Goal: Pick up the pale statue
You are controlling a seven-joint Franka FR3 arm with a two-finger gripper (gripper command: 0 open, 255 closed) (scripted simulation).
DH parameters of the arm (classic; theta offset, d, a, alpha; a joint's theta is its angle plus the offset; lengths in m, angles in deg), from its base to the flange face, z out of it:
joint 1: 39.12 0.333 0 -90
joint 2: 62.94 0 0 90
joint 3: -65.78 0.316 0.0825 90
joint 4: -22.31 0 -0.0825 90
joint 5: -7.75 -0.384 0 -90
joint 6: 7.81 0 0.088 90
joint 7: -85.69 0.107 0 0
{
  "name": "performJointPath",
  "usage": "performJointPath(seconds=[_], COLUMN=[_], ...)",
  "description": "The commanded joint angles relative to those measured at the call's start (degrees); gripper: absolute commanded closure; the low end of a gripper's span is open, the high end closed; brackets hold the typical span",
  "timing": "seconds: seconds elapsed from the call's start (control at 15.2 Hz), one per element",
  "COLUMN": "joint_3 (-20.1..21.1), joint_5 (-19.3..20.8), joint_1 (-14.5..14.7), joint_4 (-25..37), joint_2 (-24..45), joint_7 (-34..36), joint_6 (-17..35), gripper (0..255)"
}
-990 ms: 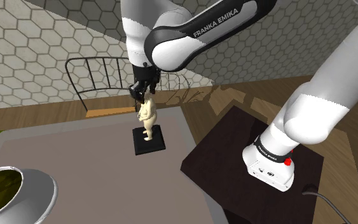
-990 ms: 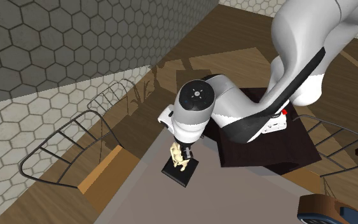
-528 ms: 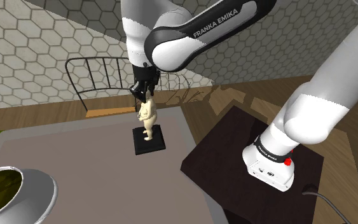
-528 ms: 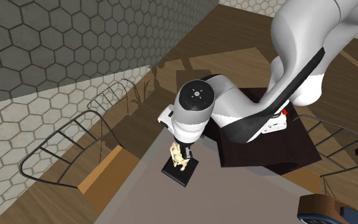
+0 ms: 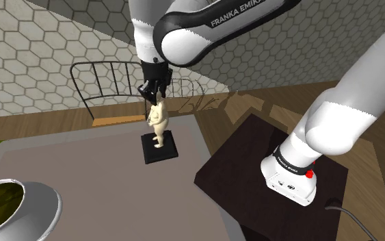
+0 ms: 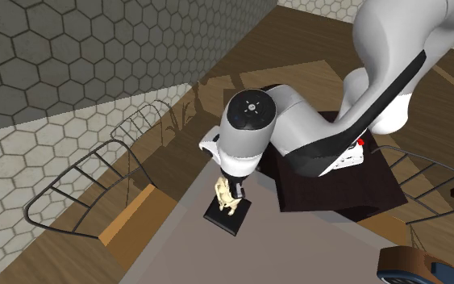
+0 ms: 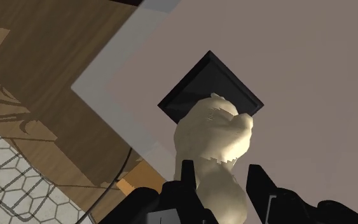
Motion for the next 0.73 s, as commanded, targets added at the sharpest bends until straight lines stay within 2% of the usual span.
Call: performJointPath(seconds=[0.0,0.53,0.66], joint_3=[-0.1,-0.38,-0.38], joint_5=[-0.41,-1.73,-1.75], joint_1=[-0.05,-0.07,-0.06], joint_4=[0.9,4.92,5.0], joint_2=[-0.68,-2.93,-2.97], joint_7=[-0.48,-1.86,-1.88], joint_6=[-1.41,-7.39,-7.51], gripper=[255,255,255])
